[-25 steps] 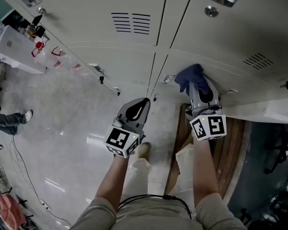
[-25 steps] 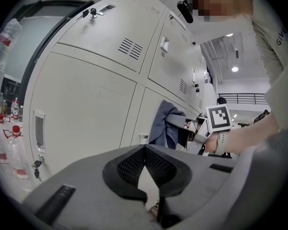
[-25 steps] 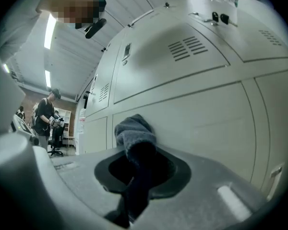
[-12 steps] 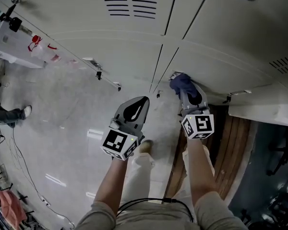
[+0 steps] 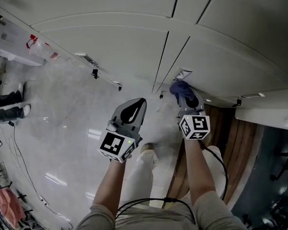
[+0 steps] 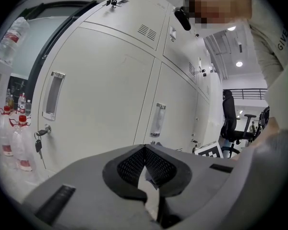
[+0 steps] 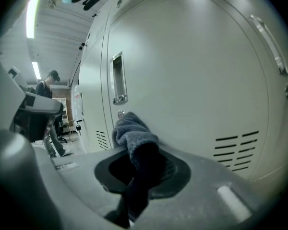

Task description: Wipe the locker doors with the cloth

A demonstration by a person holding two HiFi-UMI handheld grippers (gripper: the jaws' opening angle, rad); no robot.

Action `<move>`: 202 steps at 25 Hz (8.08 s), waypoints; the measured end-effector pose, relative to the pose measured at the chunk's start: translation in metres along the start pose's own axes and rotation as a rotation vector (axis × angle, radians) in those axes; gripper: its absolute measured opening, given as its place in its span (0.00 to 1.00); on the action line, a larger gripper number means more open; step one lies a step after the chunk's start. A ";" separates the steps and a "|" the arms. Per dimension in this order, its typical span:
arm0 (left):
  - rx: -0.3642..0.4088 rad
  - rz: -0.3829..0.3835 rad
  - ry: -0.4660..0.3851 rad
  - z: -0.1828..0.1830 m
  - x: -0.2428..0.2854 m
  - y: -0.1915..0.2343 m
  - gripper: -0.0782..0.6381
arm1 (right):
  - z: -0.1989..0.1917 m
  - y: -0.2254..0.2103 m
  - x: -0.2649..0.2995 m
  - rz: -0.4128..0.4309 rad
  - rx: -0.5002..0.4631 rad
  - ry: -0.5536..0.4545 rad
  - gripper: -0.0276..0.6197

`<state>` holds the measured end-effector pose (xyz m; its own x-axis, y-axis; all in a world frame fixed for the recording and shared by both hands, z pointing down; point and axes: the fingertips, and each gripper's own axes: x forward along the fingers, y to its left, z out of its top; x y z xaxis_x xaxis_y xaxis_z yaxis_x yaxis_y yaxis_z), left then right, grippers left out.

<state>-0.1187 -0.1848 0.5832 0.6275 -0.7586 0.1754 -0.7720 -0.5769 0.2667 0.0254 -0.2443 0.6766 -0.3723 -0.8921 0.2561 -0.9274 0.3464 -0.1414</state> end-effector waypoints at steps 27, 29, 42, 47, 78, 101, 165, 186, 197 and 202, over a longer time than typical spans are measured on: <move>0.053 -0.213 -0.093 0.150 0.042 -0.124 0.11 | 0.278 -0.020 -0.145 -0.021 -0.026 -0.356 0.12; 0.056 -0.226 -0.093 0.154 0.045 -0.131 0.11 | 0.295 -0.026 -0.153 -0.038 -0.029 -0.389 0.12; 0.022 -0.202 -0.047 0.108 0.058 -0.120 0.11 | 0.224 -0.066 -0.124 -0.101 0.020 -0.295 0.12; 0.006 -0.174 -0.028 0.077 0.065 -0.102 0.11 | 0.160 -0.070 -0.101 -0.085 -0.013 -0.209 0.12; 0.044 -0.250 0.003 0.070 0.090 -0.144 0.11 | 0.144 -0.091 -0.130 -0.088 -0.047 -0.183 0.12; 0.040 -0.288 0.009 0.099 0.100 -0.169 0.11 | 0.258 -0.125 -0.172 -0.233 -0.017 -0.406 0.12; 0.004 -0.187 -0.015 0.098 0.013 -0.121 0.11 | 0.161 -0.071 -0.198 -0.183 0.106 -0.161 0.12; 0.048 -0.148 -0.085 0.193 -0.083 -0.133 0.11 | 0.271 0.042 -0.263 -0.021 0.081 -0.218 0.12; 0.060 -0.126 -0.138 0.233 -0.118 -0.135 0.11 | 0.302 0.071 -0.287 0.027 0.084 -0.229 0.12; 0.067 -0.108 -0.143 0.245 -0.129 -0.130 0.11 | 0.311 0.076 -0.294 0.016 0.063 -0.225 0.12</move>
<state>-0.1240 -0.0861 0.2942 0.6901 -0.7236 0.0114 -0.7089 -0.6727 0.2121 0.0760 -0.0461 0.2930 -0.3622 -0.9314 0.0346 -0.9148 0.3481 -0.2048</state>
